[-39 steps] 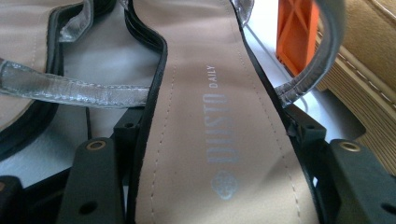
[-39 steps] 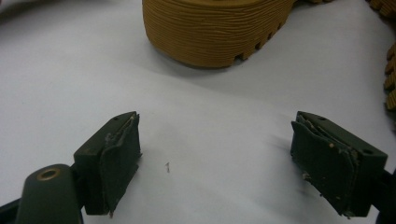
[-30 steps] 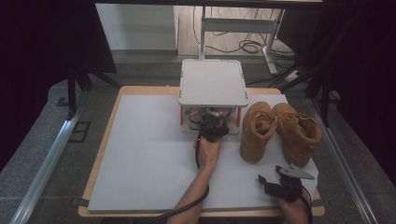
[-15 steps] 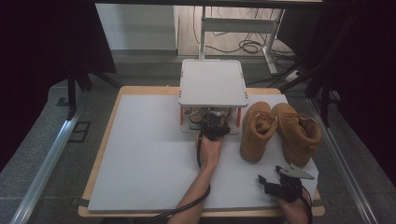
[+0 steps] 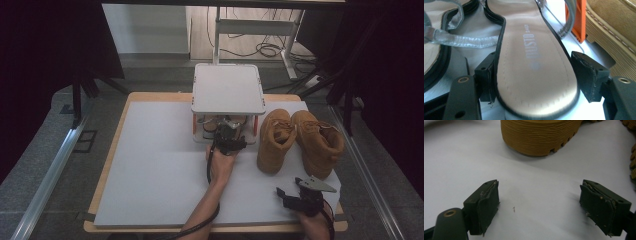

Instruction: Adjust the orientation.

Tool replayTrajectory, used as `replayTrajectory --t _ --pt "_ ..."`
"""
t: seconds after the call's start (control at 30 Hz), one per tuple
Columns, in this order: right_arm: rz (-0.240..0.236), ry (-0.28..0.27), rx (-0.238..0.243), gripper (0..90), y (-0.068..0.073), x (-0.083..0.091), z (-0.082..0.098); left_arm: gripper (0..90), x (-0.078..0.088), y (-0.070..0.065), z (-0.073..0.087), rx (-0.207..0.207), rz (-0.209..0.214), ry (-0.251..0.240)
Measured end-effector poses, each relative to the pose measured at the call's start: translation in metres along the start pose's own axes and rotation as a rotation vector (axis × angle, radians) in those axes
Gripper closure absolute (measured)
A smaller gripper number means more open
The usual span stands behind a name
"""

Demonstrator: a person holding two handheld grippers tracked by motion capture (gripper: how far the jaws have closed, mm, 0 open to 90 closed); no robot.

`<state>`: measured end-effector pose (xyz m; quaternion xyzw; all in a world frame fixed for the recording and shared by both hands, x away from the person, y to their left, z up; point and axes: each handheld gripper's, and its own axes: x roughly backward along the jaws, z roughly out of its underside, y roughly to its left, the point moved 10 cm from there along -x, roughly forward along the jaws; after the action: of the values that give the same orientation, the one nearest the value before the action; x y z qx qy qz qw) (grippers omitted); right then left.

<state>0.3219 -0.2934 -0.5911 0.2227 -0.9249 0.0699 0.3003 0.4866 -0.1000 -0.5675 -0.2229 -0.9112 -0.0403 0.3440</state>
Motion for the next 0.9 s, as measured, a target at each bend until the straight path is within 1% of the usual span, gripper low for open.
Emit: replayTrajectory --t 0.1,0.2,0.23,0.53,0.67,0.8,0.9 --pt "0.0 0.0 0.0 15.9 0.0 0.0 0.0 30.7 0.006 0.001 0.003 -0.014 -0.004 0.006" --pt "0.001 0.0 0.0 15.9 0.0 0.0 0.0 31.9 0.011 0.0 0.003 -0.001 0.009 -0.014" --pt "0.001 0.0 0.0 15.9 0.0 0.0 0.0 32.3 0.014 0.001 0.004 0.001 0.011 -0.013" --pt "0.001 0.001 0.001 15.9 0.0 0.0 0.0 37.6 0.03 0.003 0.01 -0.002 0.039 -0.036" --pt "0.001 0.001 0.001 15.9 0.0 0.0 0.0 38.8 0.037 0.002 0.016 -0.014 0.053 -0.041" --pt "0.001 0.001 0.001 15.9 0.0 0.0 0.0 39.9 0.042 0.003 0.023 -0.016 0.064 -0.046" --pt "0.001 0.0 0.001 15.9 0.0 0.0 0.0 41.6 0.046 0.004 0.028 -0.009 0.083 -0.051"
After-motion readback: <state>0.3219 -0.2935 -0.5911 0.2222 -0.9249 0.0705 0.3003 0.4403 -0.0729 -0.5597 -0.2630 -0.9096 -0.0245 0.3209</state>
